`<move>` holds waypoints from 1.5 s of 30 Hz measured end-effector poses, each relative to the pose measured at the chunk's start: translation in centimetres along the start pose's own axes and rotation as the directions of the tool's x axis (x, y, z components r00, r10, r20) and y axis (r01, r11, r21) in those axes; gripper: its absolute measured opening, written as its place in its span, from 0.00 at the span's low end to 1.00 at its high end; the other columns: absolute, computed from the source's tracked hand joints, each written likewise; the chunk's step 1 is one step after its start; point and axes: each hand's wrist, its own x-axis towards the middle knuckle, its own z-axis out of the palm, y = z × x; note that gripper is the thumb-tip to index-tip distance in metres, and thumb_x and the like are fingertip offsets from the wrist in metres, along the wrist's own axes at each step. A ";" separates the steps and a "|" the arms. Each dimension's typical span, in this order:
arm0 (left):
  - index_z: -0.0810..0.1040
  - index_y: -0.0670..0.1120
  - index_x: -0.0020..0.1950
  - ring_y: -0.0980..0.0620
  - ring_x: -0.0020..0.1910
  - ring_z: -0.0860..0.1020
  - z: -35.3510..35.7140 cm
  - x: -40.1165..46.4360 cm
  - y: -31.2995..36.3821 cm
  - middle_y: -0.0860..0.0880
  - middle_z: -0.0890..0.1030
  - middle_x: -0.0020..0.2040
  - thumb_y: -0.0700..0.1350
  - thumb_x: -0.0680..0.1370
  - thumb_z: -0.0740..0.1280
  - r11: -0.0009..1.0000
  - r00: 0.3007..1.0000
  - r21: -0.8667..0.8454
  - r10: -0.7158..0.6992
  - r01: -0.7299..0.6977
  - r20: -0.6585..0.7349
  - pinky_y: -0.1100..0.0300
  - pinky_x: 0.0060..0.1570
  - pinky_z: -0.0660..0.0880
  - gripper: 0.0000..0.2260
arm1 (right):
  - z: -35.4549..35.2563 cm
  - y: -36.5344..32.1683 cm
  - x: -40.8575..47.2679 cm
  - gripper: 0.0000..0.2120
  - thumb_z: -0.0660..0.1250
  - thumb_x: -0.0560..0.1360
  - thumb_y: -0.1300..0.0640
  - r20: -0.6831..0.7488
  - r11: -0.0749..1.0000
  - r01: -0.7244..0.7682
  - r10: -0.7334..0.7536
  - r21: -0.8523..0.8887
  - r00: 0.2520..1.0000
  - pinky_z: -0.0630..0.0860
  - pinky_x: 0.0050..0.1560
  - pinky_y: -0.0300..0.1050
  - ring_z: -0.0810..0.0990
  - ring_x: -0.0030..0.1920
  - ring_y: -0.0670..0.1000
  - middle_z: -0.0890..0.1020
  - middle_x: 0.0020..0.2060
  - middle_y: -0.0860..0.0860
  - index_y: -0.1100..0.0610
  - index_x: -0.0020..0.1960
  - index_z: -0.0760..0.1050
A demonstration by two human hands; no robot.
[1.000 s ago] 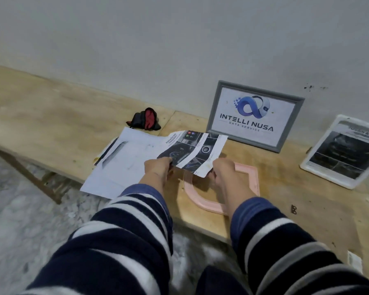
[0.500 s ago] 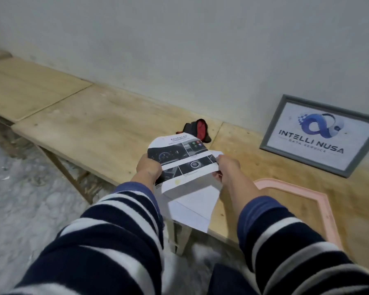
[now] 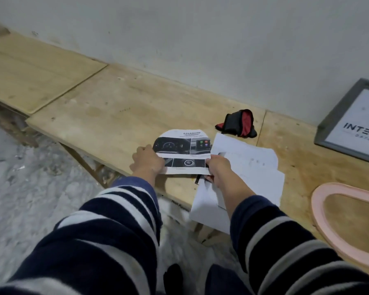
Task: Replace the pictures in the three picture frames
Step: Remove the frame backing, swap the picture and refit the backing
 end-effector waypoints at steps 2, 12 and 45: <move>0.66 0.50 0.71 0.43 0.68 0.64 0.1 0.9 -0.7 0.45 0.66 0.70 0.47 0.79 0.62 0.990 0.996 0.106 0.094 -0.093 0.002 0.47 0.64 0.64 0.21 | 1.9 0.2 0.9 0.11 0.59 0.79 0.66 -0.014 1.000 0.005 -0.004 0.008 1.000 0.78 0.31 0.43 0.80 0.39 0.52 0.80 0.37 0.52 0.54 0.43 0.75; 0.64 0.52 0.75 0.48 0.74 0.58 2.2 2.4 -0.8 0.51 0.59 0.76 0.53 0.82 0.55 0.922 0.954 0.254 0.261 -0.292 0.150 0.45 0.71 0.59 0.21 | 5.6 0.2 3.2 0.11 0.61 0.77 0.63 0.009 0.978 0.112 -0.113 -0.175 0.994 0.78 0.41 0.48 0.79 0.39 0.54 0.82 0.52 0.60 0.62 0.55 0.79; 0.63 0.45 0.74 0.44 0.63 0.74 9.7 -2.7 10.2 0.45 0.75 0.65 0.41 0.77 0.67 0.889 0.887 -0.231 0.435 -0.395 0.154 0.54 0.64 0.69 0.27 | -15.4 6.8 0.1 0.25 0.56 0.79 0.42 -0.082 0.288 0.055 -0.443 -0.956 0.892 0.58 0.66 0.56 0.57 0.71 0.57 0.58 0.75 0.51 0.44 0.75 0.59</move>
